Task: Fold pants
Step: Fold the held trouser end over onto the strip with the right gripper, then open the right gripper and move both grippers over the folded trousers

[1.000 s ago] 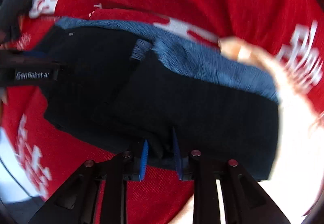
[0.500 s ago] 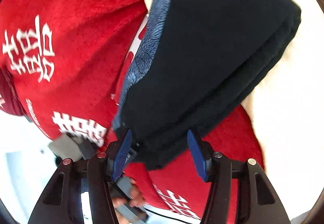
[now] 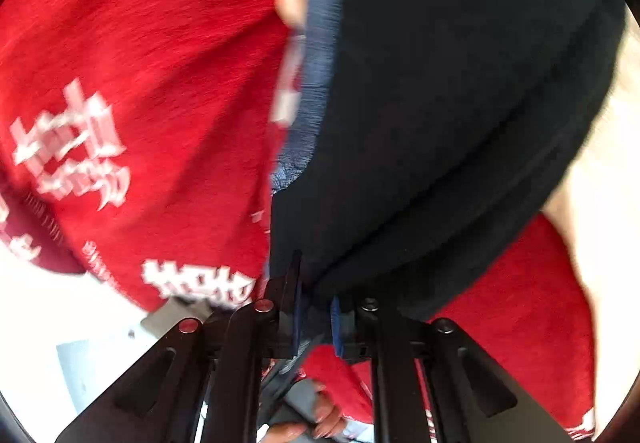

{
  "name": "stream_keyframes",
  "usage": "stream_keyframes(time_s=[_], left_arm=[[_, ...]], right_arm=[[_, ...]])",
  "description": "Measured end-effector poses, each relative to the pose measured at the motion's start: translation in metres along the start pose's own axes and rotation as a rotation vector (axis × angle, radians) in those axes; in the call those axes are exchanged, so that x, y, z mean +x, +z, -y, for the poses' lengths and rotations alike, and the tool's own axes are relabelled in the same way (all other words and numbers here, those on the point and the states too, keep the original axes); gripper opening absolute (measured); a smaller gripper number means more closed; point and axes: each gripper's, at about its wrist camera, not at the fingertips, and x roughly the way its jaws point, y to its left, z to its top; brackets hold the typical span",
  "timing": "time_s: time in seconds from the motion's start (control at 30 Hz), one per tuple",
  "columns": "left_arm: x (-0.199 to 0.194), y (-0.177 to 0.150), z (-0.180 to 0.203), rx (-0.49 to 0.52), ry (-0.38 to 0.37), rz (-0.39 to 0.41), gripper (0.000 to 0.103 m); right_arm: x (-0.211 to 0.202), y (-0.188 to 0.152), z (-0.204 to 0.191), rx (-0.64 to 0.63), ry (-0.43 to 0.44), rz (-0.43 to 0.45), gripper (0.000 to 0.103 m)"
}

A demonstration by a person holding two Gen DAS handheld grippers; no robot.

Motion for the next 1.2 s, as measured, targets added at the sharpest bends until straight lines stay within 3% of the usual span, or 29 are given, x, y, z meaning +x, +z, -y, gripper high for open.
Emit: stream_keyframes(time_s=[0.07,0.17,0.23,0.27,0.3,0.37,0.47,0.53,0.6,0.7,0.77,0.83,0.9,0.97,1.03,1.1,1.2], left_arm=[[0.0,0.003,-0.002,-0.014,0.001,-0.022,0.098],[-0.011,0.009,-0.004,-0.007,0.019,-0.024,0.098],[-0.023,0.013,-0.004,0.013,0.01,-0.004,0.098],[-0.027,0.016,-0.003,0.023,0.004,-0.002,0.098],[-0.033,0.019,0.001,0.035,-0.003,0.001,0.098],[-0.042,0.025,0.01,0.054,-0.016,0.01,0.098],[-0.052,0.035,0.036,0.088,-0.05,0.031,0.098],[-0.057,0.04,0.06,0.106,-0.088,0.035,0.098],[-0.057,0.046,0.088,0.122,-0.128,0.041,0.098],[-0.057,0.05,0.127,0.159,-0.189,0.041,0.098],[-0.053,0.05,0.147,0.199,-0.199,0.054,0.098],[-0.037,0.046,0.161,0.245,-0.144,0.045,0.098],[-0.009,0.039,0.161,0.26,-0.07,-0.025,0.1],[0.002,0.036,0.141,0.166,-0.138,-0.056,0.103],[-0.002,0.036,0.131,0.155,-0.127,-0.072,0.103],[-0.01,0.034,0.125,0.179,-0.088,-0.061,0.103],[-0.016,0.033,0.111,0.157,-0.1,-0.083,0.103]], right_arm=[[0.014,-0.005,0.002,-0.014,-0.059,-0.016,0.012],[0.042,-0.008,0.018,-0.032,-0.242,-0.058,0.02],[0.038,-0.008,0.017,-0.023,-0.206,-0.092,0.029],[0.033,-0.009,0.006,-0.067,-0.211,-0.158,0.044],[0.026,-0.009,0.0,-0.113,-0.217,-0.185,0.051],[0.002,-0.009,-0.029,-0.282,-0.228,-0.204,0.051],[-0.041,0.02,-0.065,-0.533,-0.342,-0.07,0.051],[-0.055,0.054,-0.07,-0.595,-0.461,0.032,0.051],[-0.058,0.094,-0.05,-0.552,-0.532,0.048,0.051],[-0.038,0.131,-0.008,-0.358,-0.447,-0.08,0.048],[-0.036,0.129,0.009,-0.311,-0.408,-0.113,0.04],[-0.046,0.122,0.007,-0.3,-0.353,-0.114,0.035],[-0.053,0.114,0.0,-0.32,-0.336,-0.114,0.034],[-0.045,0.108,-0.011,-0.384,-0.413,-0.108,0.034],[-0.036,0.108,-0.009,-0.434,-0.539,-0.099,0.034],[-0.036,0.109,-0.003,-0.416,-0.561,-0.077,0.041],[-0.033,0.096,-0.012,-0.41,-0.581,-0.039,0.045]])
